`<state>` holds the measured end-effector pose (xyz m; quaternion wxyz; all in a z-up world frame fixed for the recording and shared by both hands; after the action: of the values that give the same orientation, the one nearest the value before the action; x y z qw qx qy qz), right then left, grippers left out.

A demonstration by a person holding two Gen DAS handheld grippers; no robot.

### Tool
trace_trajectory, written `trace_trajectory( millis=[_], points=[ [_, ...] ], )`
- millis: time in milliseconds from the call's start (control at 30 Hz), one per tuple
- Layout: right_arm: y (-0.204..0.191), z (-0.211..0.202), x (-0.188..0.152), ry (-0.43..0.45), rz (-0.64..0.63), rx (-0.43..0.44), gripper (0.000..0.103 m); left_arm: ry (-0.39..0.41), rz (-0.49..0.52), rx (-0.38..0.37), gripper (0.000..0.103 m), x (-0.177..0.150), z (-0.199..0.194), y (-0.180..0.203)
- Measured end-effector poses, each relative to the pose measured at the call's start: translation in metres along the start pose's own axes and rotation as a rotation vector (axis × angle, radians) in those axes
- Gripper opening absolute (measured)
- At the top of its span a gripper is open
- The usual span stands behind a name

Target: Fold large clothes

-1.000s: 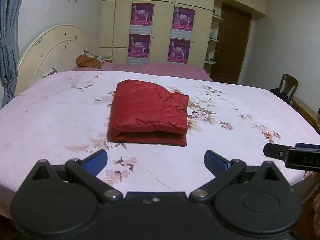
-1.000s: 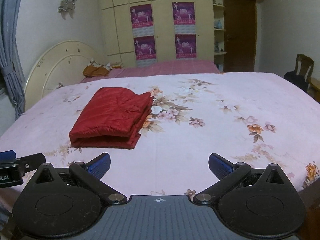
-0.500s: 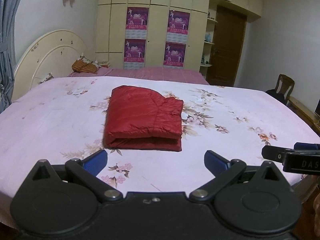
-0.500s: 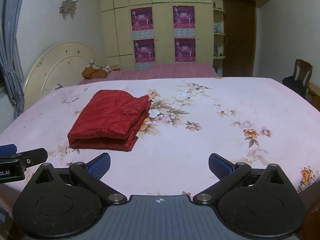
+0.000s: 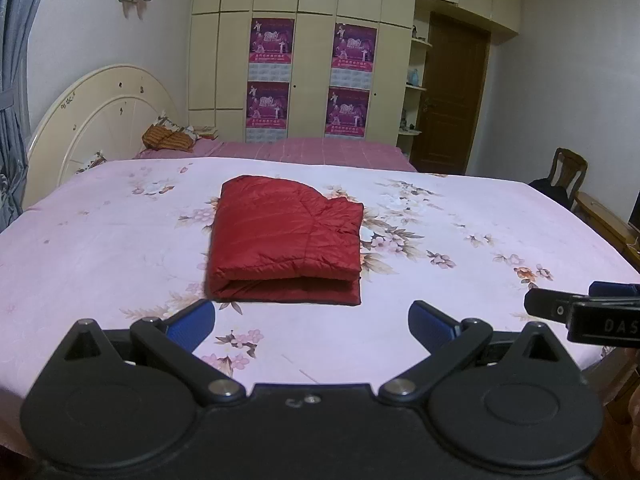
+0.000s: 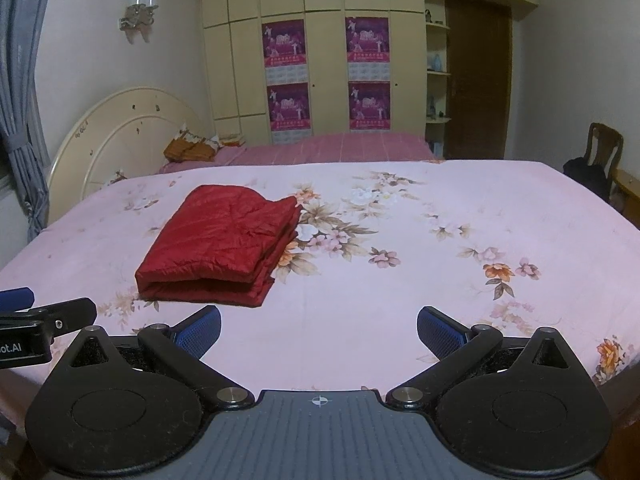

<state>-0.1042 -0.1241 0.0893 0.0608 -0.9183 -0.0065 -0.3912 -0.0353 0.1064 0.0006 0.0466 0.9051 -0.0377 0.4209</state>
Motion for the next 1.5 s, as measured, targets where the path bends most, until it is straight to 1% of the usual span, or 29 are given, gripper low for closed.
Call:
trace_trajectory(
  millis=[1500],
  points=[
    [0.0008, 0.0014, 0.0038, 0.006, -0.014, 0.014, 0.103, 0.016, 0.01, -0.001, 0.103, 0.0052, -0.0006, -0.0035]
  ],
)
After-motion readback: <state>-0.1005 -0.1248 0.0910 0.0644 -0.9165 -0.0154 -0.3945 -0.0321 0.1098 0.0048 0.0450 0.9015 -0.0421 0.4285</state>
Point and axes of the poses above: each gripper's, at about its wrist camera, not at the fingertips, and z roughly the way its jaws point, y to its right, x to its top, the point moved 3 cm from there along z, roughly the way its jaws point, and after that the axes turned 8 degrees about -y, right-handed, at the moved point
